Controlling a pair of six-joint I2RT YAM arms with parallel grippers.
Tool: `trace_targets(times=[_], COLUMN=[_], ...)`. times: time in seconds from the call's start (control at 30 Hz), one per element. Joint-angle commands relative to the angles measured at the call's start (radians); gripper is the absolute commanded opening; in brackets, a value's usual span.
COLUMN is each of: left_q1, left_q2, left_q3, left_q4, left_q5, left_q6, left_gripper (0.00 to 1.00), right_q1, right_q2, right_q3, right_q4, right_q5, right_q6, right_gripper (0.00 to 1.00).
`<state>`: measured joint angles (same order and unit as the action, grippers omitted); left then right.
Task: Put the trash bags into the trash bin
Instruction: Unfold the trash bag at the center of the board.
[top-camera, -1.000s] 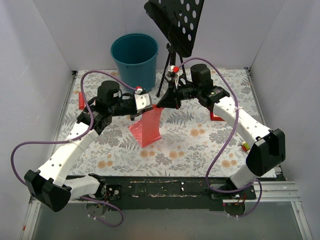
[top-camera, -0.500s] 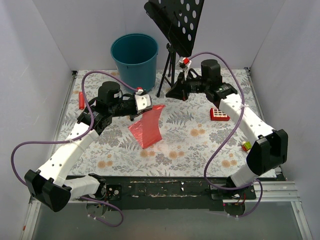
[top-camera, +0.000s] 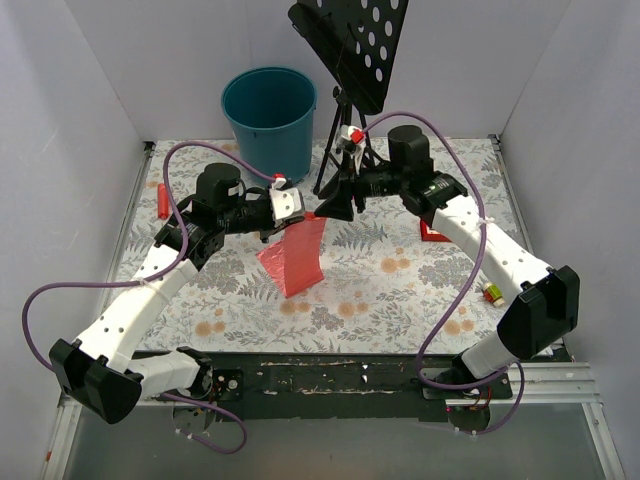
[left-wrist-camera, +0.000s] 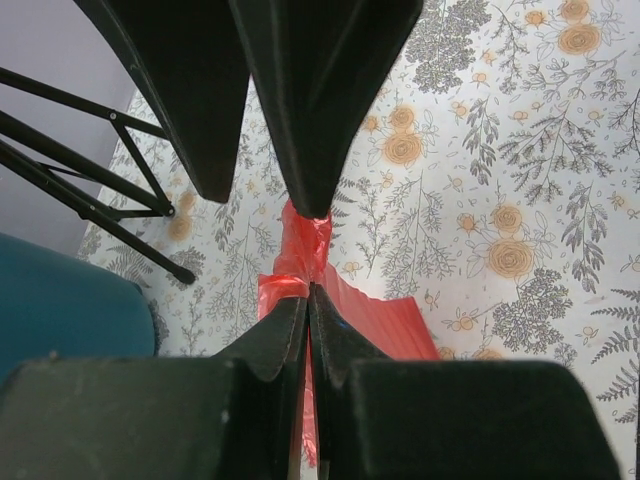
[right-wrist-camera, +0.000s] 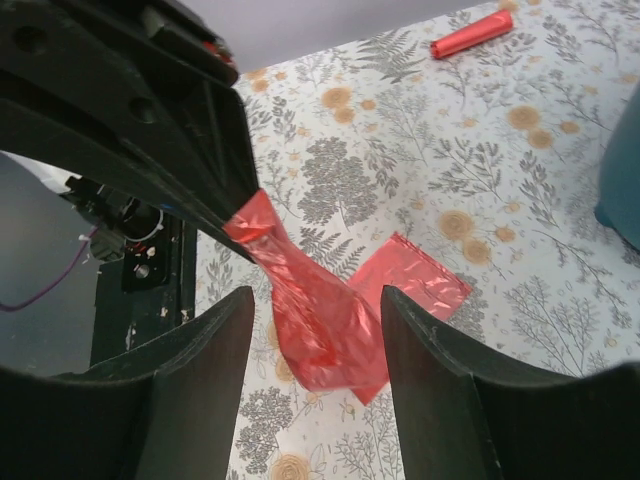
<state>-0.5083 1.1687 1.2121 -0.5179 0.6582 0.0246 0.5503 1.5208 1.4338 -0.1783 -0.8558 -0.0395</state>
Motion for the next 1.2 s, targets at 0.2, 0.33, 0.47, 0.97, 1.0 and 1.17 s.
trace_targets(times=[0.2, 0.33, 0.47, 0.97, 1.0, 1.17], left_q1=[-0.006, -0.007, -0.007, -0.007, -0.007, -0.007], left_q2=[-0.018, -0.014, -0.014, 0.048, 0.054, 0.103], left_q3=[0.030, 0.037, 0.040, 0.009, 0.007, 0.033], left_q4=[0.035, 0.045, 0.048, 0.151, 0.177, 0.226], left_q5=[0.037, 0.041, 0.043, 0.080, 0.080, 0.130], left_q6=[-0.017, -0.051, -0.051, -0.199, -0.213, -0.250], left_gripper=[0.00, 0.00, 0.00, 0.29, 0.31, 0.23], right_q1=[0.028, 0.037, 0.051, 0.023, 0.023, 0.011], right_q2=[0.002, 0.013, 0.018, -0.016, -0.019, -0.028], right_q3=[0.014, 0.013, 0.013, -0.003, -0.009, -0.045], right_q4=[0.017, 0.011, 0.005, 0.020, 0.017, 0.052], right_q5=[-0.055, -0.049, -0.043, -0.104, -0.109, -0.121], right_q6=[-0.040, -0.043, -0.059, -0.002, 0.000, 0.058], right_gripper=[0.57, 0.56, 0.51, 0.01, 0.01, 0.01])
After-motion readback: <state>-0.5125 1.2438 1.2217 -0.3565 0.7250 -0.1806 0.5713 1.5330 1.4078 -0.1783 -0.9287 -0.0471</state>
